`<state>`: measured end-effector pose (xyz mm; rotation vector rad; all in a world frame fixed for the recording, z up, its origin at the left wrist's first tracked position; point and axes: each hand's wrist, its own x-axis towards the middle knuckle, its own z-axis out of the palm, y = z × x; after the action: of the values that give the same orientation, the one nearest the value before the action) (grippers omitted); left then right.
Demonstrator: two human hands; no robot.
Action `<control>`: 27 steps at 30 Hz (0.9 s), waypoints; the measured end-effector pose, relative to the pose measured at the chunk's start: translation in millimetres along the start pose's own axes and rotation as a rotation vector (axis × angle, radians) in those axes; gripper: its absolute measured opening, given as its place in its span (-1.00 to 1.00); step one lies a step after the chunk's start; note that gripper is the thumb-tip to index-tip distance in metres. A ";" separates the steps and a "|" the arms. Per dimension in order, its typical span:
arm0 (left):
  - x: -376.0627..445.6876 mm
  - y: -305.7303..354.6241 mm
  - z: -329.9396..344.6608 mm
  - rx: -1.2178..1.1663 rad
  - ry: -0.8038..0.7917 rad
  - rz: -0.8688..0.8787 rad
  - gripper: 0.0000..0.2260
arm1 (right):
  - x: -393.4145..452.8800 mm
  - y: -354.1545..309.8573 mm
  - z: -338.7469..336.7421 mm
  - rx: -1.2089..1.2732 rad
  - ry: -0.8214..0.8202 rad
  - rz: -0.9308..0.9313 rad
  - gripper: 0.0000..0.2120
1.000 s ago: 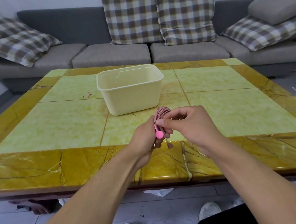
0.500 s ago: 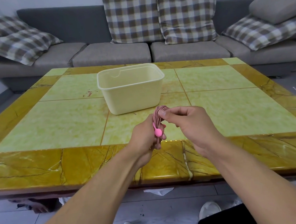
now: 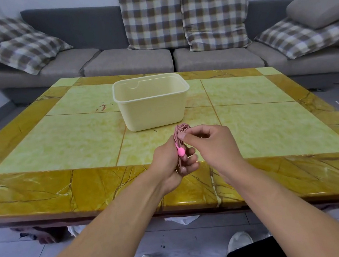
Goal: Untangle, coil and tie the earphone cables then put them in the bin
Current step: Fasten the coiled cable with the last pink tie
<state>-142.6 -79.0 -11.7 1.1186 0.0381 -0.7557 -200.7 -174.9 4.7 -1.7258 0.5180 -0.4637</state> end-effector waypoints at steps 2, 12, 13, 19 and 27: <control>4.5 0.6 -3.3 0.038 0.020 -0.024 -0.63 | 4.1 4.2 -0.2 -0.112 0.025 -0.058 -0.93; 12.7 -1.8 -5.6 0.187 0.188 0.143 -0.68 | 2.1 1.7 -6.8 -0.270 -0.162 -0.099 -0.69; 13.2 -1.9 -5.8 0.201 0.203 0.161 -0.68 | 1.1 0.7 -7.0 -0.274 -0.181 -0.114 -0.71; 10.3 2.1 -6.2 0.258 0.238 0.237 -0.67 | 3.1 -2.2 -12.8 -0.352 -0.224 -0.163 -0.86; 1.7 11.1 -2.7 0.327 0.139 0.294 -0.65 | 14.7 -5.2 -29.8 0.101 -0.495 0.270 -0.94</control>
<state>-134.1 -75.2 -4.7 1.4501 -0.1348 -0.4280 -205.0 -206.1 16.3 -1.5703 0.3508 0.1305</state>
